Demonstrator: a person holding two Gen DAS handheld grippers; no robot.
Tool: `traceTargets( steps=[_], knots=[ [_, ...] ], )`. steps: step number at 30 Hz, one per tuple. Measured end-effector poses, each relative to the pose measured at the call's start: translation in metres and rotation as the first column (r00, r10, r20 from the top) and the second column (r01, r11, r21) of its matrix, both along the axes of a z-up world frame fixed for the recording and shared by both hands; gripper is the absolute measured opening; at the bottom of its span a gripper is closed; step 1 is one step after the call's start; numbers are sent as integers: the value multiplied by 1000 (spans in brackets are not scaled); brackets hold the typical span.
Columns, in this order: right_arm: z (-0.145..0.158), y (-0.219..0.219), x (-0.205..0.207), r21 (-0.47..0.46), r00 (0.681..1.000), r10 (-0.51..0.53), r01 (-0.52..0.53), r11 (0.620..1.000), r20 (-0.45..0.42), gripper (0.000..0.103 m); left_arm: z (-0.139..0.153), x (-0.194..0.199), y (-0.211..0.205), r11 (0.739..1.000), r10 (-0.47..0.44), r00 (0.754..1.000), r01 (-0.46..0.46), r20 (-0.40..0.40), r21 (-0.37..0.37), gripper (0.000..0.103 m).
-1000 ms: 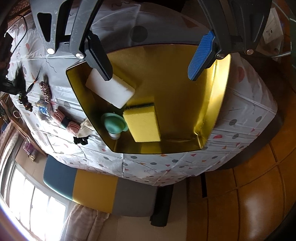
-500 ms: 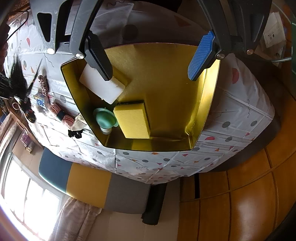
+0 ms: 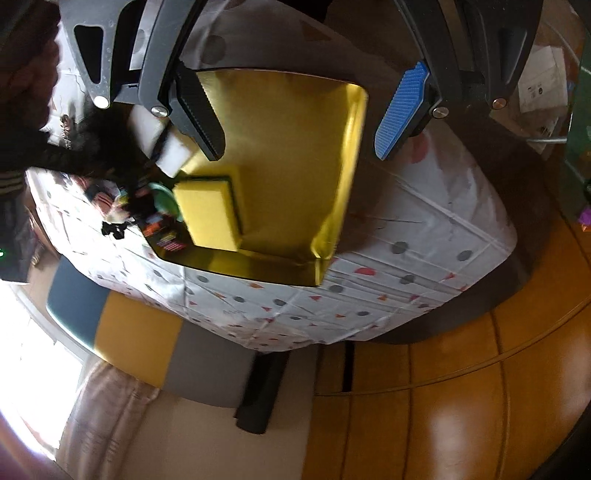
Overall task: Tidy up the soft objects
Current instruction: 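Lower the beaded black wig into the gold tray and open the right gripper, then move the left gripper to the pink satin scrunchie and grasp it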
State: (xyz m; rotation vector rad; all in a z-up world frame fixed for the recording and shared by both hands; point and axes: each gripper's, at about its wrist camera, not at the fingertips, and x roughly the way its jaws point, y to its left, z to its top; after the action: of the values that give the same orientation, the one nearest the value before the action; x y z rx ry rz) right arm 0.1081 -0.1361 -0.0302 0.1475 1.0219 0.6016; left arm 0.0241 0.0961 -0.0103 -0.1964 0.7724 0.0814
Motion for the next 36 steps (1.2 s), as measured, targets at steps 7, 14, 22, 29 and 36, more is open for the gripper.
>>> traceTargets(
  steps=[7, 14, 22, 29, 36],
  knots=[
    [-50, 44, 2, -124, 995, 63, -73, 990, -80, 27, -9, 2, 6, 1000, 11, 1000, -11, -24, -1, 85],
    [-28, 13, -9, -44, 1000, 20, -21, 999, -23, 60, -13, 5, -2, 1000, -12, 999, 12, -38, 9, 85],
    [6, -28, -32, -133, 989, -44, 63, 989, 142, 81, -5, 1, -18, 998, -51, 999, 52, -19, 40, 85],
    [25, -83, -44, -217, 964, -110, 164, 962, 241, 91, 0, -2, -35, 994, -91, 996, 92, -17, 65, 85],
    [30, -158, -50, -211, 926, -267, 326, 921, 265, 91, 5, -5, -54, 987, -133, 991, 133, -11, 91, 85]
  ],
)
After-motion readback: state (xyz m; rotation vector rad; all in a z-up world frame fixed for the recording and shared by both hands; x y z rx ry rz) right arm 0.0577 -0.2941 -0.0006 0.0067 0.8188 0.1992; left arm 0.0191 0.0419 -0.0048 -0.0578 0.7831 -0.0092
